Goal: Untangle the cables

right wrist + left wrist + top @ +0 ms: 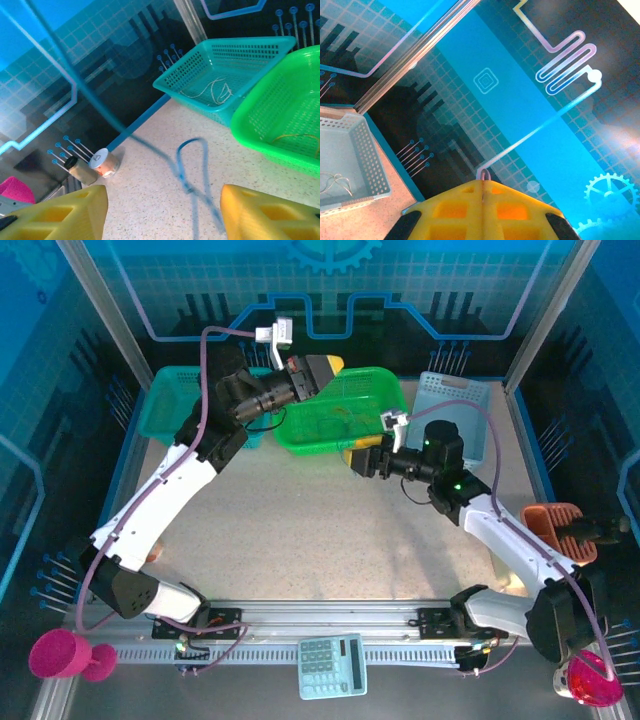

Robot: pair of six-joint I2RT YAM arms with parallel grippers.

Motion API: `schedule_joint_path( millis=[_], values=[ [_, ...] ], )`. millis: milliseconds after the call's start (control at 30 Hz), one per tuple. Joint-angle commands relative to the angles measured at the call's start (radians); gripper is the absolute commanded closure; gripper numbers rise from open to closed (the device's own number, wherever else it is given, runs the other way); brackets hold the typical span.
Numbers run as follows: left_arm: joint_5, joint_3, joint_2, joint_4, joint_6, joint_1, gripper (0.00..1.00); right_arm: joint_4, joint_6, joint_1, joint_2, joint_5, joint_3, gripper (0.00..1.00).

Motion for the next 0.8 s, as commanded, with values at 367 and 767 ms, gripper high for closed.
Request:
schedule_joint_path(
  millis=[367,767],
  values=[
    [0.031,-0.007,-0.005,0.06,-0.032,0.006,1.0,0.063,0.009,0.023,0.068,-0.016,0.056,0.47],
    [0.028,-0.019,-0.011,0.085,-0.048,0.007,1.0,0.049,0.001,0.024,0.074,-0.016,0.049,1.0]
  ],
)
